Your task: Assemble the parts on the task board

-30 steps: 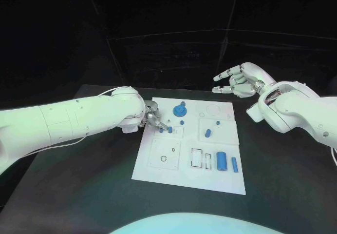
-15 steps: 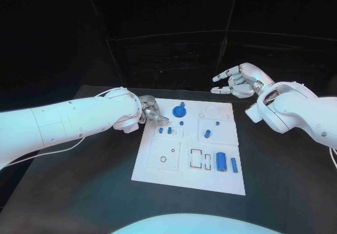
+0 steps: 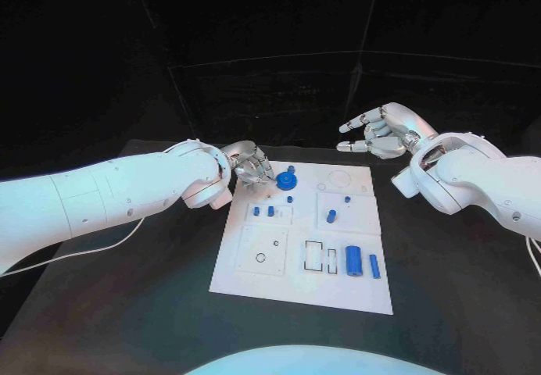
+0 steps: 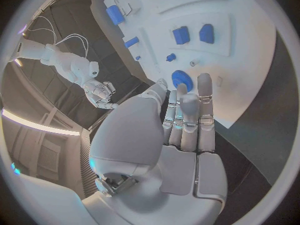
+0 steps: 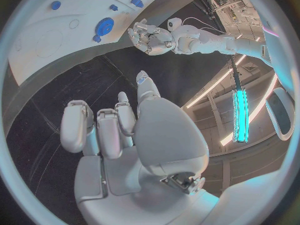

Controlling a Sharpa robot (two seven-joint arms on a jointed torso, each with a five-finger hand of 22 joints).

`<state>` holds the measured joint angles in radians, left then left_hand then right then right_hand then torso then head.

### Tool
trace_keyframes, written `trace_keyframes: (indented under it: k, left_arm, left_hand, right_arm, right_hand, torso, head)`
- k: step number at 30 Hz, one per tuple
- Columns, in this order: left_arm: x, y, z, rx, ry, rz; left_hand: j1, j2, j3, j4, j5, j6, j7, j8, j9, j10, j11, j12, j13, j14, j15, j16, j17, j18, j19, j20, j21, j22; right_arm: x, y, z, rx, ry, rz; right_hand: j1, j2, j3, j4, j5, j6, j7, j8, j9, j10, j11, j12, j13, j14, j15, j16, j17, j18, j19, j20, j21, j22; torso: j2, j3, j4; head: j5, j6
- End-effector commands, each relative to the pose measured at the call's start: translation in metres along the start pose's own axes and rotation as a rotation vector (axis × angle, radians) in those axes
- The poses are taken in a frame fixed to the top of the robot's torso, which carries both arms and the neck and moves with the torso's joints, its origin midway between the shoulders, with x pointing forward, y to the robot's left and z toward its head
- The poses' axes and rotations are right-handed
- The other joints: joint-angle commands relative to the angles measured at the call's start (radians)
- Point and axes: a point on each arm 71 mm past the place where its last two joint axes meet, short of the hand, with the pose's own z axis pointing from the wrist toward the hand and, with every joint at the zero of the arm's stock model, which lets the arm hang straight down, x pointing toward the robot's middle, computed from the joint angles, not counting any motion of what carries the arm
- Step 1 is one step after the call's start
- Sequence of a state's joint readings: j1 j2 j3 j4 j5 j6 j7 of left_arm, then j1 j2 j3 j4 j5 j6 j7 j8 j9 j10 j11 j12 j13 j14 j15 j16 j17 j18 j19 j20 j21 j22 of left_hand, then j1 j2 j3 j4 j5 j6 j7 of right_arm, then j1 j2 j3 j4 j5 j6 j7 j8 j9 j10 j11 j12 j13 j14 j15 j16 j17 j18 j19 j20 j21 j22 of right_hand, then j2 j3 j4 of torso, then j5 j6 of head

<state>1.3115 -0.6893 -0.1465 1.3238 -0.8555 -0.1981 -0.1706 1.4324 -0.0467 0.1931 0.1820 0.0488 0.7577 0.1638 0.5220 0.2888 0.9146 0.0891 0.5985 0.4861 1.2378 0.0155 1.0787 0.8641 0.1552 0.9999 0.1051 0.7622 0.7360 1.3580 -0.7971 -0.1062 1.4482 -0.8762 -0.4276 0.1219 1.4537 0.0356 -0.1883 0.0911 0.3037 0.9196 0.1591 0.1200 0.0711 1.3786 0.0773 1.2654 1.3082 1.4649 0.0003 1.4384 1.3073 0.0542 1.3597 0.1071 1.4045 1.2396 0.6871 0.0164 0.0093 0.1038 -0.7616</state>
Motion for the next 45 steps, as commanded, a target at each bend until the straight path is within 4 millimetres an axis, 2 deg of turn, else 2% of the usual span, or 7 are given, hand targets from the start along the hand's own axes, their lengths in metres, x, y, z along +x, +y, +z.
trace_keyframes:
  k: [1,7,10,16,19,34,45]
  left_arm:
    - [0.002,-0.021,0.003,0.235,-0.009,0.071]
    - [0.014,-0.034,0.012,0.347,0.018,0.284]
    - [0.02,-0.036,0.017,0.361,0.034,0.367]
    - [0.033,-0.037,0.026,0.345,0.093,0.517]
    - [0.037,-0.037,0.029,0.327,0.112,0.558]
    - [0.045,-0.04,0.04,0.307,0.117,0.628]
    - [0.051,-0.042,0.045,0.298,0.128,0.634]
  left_hand:
    - [0.059,-0.015,0.04,-0.036,0.004,0.007,0.016,-0.031,-0.03,-0.03,0.016,-0.067,-0.064,-0.093,0.016,-0.133,-0.15,0.018,-0.032,0.014,-0.042,-0.024]
    - [0.079,-0.068,0.092,-0.074,0.005,0.071,0.005,-0.131,-0.113,0.005,0.019,-0.201,-0.218,-0.072,0.015,-0.202,-0.227,0.028,-0.022,0.029,-0.075,-0.051]
    - [0.071,-0.076,0.104,-0.084,0.004,0.1,0.002,-0.165,-0.139,0.029,0.019,-0.24,-0.267,-0.026,0.009,-0.185,-0.232,0.029,0.01,0.025,-0.065,-0.05]
    - [0.037,-0.097,0.094,-0.091,0.001,0.124,-0.003,-0.208,-0.17,0.048,0.015,-0.276,-0.32,0.137,0.005,0.054,0.027,0.029,0.087,0.021,-0.025,-0.034]
    - [0.023,-0.103,0.081,-0.092,0.001,0.134,-0.005,-0.222,-0.18,0.056,0.013,-0.283,-0.335,0.173,0.003,0.125,0.108,0.029,0.113,0.019,-0.011,-0.027]
    - [0.014,-0.092,0.066,-0.101,0.001,0.173,-0.008,-0.249,-0.199,0.078,0.011,-0.297,-0.371,0.212,0.001,0.229,0.22,0.026,0.154,0.015,0.026,0.003]
    - [0.034,-0.059,0.102,-0.111,0.001,0.228,-0.021,-0.25,-0.204,0.136,-0.003,-0.3,-0.39,0.227,-0.01,0.263,0.251,0.013,0.204,0.006,0.109,0.085]
  right_arm:
    - [0.0,0.002,0.001,-0.009,0.002,-0.001]
    - [0.001,0.003,0.001,-0.013,0.004,-0.002]
    - [0.002,0.004,0.001,-0.015,0.007,-0.002]
    - [0.003,0.006,0.002,-0.02,0.011,-0.004]
    - [0.004,0.006,0.002,-0.022,0.013,-0.005]
    - [0.006,0.008,0.003,-0.028,0.017,-0.01]
    - [0.007,0.009,0.004,-0.031,0.021,-0.01]
  right_hand:
    - [-0.005,0.008,-0.007,0.001,-0.005,-0.004,0.0,0.006,-0.002,0.001,-0.007,-0.003,-0.001,0.053,-0.006,-0.006,0.022,0.021,-0.005,-0.002,-0.007,-0.002]
    - [-0.005,0.008,-0.007,0.001,-0.005,-0.004,0.0,0.006,-0.001,0.001,-0.008,-0.003,-0.001,0.053,-0.006,-0.006,0.022,0.02,-0.004,-0.002,-0.006,-0.002]
    - [-0.005,0.008,-0.007,0.001,-0.005,-0.004,0.0,0.006,-0.001,0.001,-0.008,-0.003,-0.001,0.053,-0.006,-0.006,0.022,0.02,-0.004,-0.002,-0.006,-0.002]
    - [-0.005,0.008,-0.007,0.001,-0.005,-0.004,0.0,0.006,-0.001,0.001,-0.008,-0.003,-0.001,0.053,-0.006,-0.006,0.022,0.02,-0.004,-0.002,-0.006,-0.002]
    - [-0.005,0.008,-0.007,0.001,-0.005,-0.004,0.0,0.006,-0.001,0.001,-0.008,-0.003,-0.001,0.053,-0.006,-0.006,0.022,0.02,-0.004,-0.002,-0.006,-0.002]
    - [-0.005,0.008,-0.007,0.001,-0.005,-0.004,0.0,0.006,-0.001,0.001,-0.008,-0.003,-0.001,0.053,-0.006,-0.006,0.022,0.02,-0.004,-0.002,-0.006,-0.002]
    - [-0.005,0.008,-0.007,0.001,-0.005,-0.004,0.0,0.006,-0.001,0.001,-0.008,-0.003,-0.001,0.053,-0.006,-0.006,0.022,0.02,-0.004,-0.002,-0.006,-0.002]
  torso:
    - [0.001,-0.001,-0.0013]
    - [0.0,0.0007,-0.0014]
    - [0.001,0.0003,-0.0018]
    - [0.001,-0.0004,-0.0014]
    - [0.001,0.0002,-0.002]
    - [0.0,0.0004,-0.0015]
    - [0.0,0.0,-0.0004]
  head:
    - [-0.007,0.005]
    - [-0.014,0.01]
    - [-0.015,0.013]
    - [-0.02,0.015]
    - [-0.019,0.015]
    - [-0.025,0.012]
    - [-0.027,0.008]
